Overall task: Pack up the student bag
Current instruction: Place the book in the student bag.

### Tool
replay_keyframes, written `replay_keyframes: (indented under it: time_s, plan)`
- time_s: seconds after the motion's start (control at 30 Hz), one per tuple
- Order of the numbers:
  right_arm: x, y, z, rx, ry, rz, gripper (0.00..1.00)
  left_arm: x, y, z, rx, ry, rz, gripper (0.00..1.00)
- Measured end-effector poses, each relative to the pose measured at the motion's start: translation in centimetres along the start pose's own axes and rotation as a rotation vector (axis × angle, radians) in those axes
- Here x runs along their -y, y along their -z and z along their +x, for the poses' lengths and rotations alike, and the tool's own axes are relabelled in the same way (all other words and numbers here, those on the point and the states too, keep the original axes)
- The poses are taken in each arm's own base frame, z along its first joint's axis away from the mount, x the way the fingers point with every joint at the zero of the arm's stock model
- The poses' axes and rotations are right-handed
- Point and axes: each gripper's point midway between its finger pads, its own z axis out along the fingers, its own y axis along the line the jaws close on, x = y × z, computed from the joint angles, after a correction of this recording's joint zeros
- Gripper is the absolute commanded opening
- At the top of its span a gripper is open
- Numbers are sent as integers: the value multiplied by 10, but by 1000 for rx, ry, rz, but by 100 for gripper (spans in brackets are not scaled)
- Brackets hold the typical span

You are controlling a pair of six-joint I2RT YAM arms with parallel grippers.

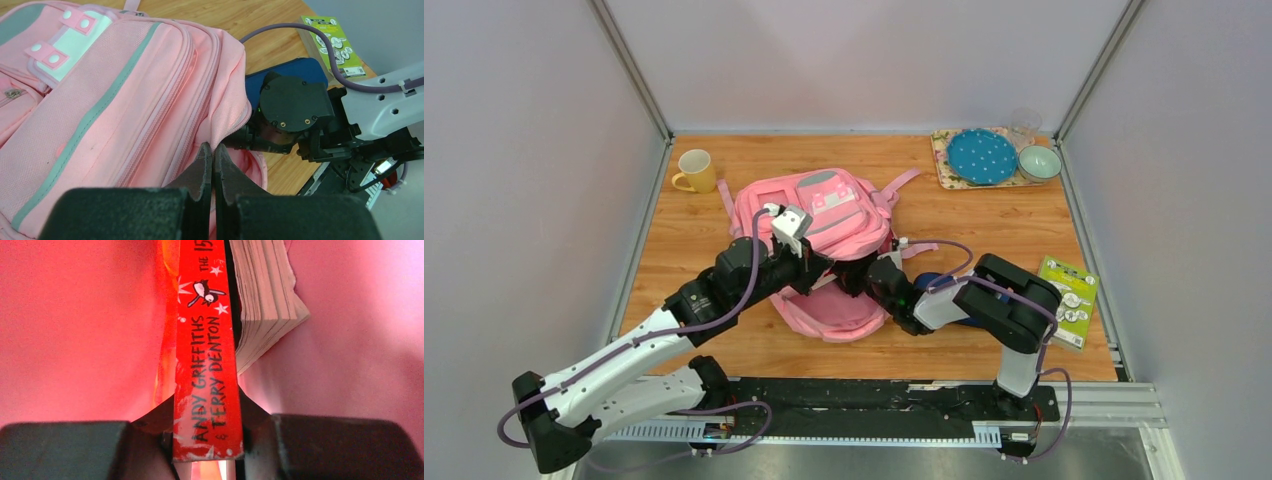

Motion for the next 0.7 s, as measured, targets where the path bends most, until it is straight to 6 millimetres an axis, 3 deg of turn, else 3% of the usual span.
replay_keyframes:
  time_s: [0.1, 0.17, 0.2, 0.23, 0.47, 0.57, 0.7]
  plan:
    - [1, -3, -2, 28, -13, -7, 54, -1, 1, 4, -4, 6, 1, 0]
    - [2, -2, -2, 36, -10, -6, 61, 0, 2, 7, -8, 13, 5, 0]
    - [2, -2, -1, 35, -8, -6, 70, 0, 2, 9, -10, 15, 7, 0]
    - [3, -1, 0, 33, -2, -5, 71, 0, 3, 10, -12, 17, 7, 0]
    - [4, 28, 5, -21, 84, 28, 74, 0, 2, 15, -23, 20, 15, 0]
    - [3, 41, 14, -59, 135, 47, 65, 0, 2, 15, -22, 22, 16, 0]
    - [12, 48, 19, -86, 187, 91, 40, 0, 3, 16, -18, 24, 17, 0]
